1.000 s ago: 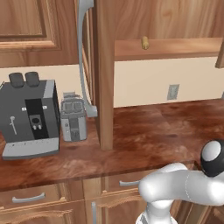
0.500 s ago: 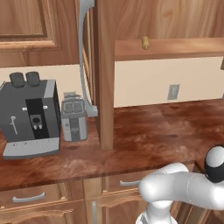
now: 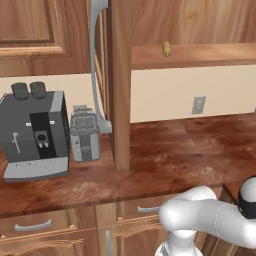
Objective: Open the cabinet, retrieve the rolling pin, and place it next to the meat on the cutting board to prepare for tenderizing.
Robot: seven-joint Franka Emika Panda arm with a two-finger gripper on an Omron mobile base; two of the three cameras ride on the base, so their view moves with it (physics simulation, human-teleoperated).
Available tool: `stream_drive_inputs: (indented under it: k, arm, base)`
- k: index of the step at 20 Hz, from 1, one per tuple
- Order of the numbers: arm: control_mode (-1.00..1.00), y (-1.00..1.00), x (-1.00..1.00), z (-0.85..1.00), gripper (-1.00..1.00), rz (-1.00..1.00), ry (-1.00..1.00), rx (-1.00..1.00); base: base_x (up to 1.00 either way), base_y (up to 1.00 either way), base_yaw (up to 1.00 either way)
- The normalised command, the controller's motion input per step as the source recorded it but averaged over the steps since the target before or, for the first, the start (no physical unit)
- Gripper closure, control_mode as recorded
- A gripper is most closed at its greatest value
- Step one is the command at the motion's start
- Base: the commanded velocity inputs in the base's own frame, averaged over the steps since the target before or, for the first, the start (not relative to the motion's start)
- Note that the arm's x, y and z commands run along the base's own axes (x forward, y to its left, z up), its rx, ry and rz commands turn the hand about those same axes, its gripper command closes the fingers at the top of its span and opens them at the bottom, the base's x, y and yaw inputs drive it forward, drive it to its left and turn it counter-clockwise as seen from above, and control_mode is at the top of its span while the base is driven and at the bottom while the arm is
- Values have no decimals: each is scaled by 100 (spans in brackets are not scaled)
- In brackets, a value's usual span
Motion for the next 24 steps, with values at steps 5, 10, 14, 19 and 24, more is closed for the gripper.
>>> stream_drive_inputs:
  k: [5, 10, 14, 19, 24]
  arm:
    - [-100, 0, -79, -10, -100, 3, -5, 0]
    - [-100, 14, -76, -13, -100, 12, -4, -2]
    - [-100, 59, -71, -15, -100, 14, -1, -9]
    - [-100, 86, -45, -19, -100, 9, 0, -13]
    - [-100, 87, -21, -18, -100, 7, -1, -12]
  base:
    - [0, 0, 0]
    - [0, 0, 0]
    - [0, 0, 0]
    - [0, 0, 0]
    - [0, 0, 0]
